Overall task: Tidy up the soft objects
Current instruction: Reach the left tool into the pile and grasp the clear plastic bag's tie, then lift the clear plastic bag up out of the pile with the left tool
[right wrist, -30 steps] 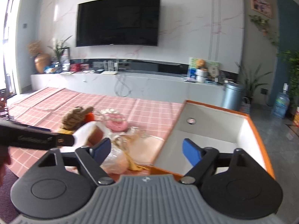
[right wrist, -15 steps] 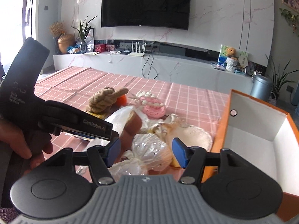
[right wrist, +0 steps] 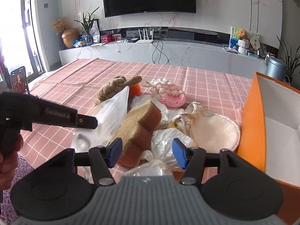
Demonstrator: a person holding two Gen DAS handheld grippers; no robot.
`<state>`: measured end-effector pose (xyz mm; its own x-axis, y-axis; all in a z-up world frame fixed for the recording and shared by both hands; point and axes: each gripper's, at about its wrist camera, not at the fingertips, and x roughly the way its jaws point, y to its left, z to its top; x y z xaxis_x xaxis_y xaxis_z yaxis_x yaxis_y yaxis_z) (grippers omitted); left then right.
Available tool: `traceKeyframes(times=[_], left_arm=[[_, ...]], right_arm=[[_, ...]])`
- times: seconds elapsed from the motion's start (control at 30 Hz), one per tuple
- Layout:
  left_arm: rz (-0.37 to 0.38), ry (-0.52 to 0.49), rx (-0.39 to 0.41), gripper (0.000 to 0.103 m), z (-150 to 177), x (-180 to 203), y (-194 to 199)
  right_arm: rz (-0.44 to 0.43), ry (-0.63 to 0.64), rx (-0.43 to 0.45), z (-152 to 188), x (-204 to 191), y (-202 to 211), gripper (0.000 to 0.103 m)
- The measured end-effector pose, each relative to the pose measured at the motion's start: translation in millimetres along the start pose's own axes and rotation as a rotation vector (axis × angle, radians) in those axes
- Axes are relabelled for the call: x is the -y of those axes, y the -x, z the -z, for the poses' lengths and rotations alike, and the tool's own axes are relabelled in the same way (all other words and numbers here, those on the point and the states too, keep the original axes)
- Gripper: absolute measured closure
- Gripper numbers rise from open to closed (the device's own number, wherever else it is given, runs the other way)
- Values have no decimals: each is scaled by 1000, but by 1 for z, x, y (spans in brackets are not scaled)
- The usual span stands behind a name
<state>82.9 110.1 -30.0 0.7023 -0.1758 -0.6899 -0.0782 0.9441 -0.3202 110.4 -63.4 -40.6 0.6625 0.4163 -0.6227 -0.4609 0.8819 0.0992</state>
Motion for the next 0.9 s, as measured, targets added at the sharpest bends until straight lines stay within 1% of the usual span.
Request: traceKeyframes(times=[0.07, 0.1, 0.13, 0.17, 0.2, 0.23, 0.27, 0.3, 0.33, 0.37, 0.4, 0.47, 0.53, 0.63, 0.7, 0.73, 0.77, 0.8, 0.83, 0.9], left_arm=[[-81, -56, 5, 101, 1, 0, -1], [-104, -70, 6, 101, 1, -1, -1], [-98, -61, -3, 94, 0, -3, -3], [-70, -38, -17, 82, 0, -8, -5], [-50, -18, -26, 77, 1, -11, -8], [-51, -10, -30, 69, 1, -12, -10], [-58, -15, -34, 61, 3, -11, -12], [-54, -17, -34, 57, 5, -11, -14], [-37, -11, -35, 51, 6, -11, -15], [-21, 3, -42, 50, 7, -12, -18], [-24, 5, -47, 50, 7, -11, -20], [-84, -43, -57, 50, 8, -6, -27], [-127, -70, -70, 50, 10, -6, -32], [-176, -85, -69, 50, 14, -9, -34], [-202, -102, -50, 66, 15, -10, -33], [-200, -100, -40, 80, 15, -11, -32], [-189, -93, -30, 90, 15, -12, -30], [-177, -89, -23, 93, 14, -13, -28], [-167, -90, -15, 98, 14, -13, -27], [-154, -102, 21, 100, 13, -9, -22]], right_arm=[[-10, -3, -2, -2, -1, -5, 48], [-10, -2, -2, -4, -2, -7, 49], [-11, -4, -2, -4, -1, -9, 51], [-14, -9, -5, -5, -1, -10, 53], [-16, -12, -10, -5, -1, -12, 56], [-19, -14, -14, -5, 0, -15, 61], [-21, -13, -20, -5, 0, -18, 63], [-21, -12, -26, -4, 0, -20, 66], [-18, -12, -32, -3, 0, -23, 66], [-14, -13, -37, -1, 1, -25, 66], [-9, -12, -35, 0, 2, -25, 66], [6, -13, -21, 1, 5, -21, 65], [22, -26, -16, 3, 9, -17, 58], [44, -59, -26, 7, 15, -16, 53], [54, -88, -44, 10, 19, -20, 47], [58, -101, -52, 12, 22, -22, 45], [65, -112, -59, 13, 23, -24, 43], [72, -121, -62, 15, 24, -25, 39], [76, -135, -65, 15, 26, -26, 33], [91, -167, -81, 17, 28, -29, 24]])
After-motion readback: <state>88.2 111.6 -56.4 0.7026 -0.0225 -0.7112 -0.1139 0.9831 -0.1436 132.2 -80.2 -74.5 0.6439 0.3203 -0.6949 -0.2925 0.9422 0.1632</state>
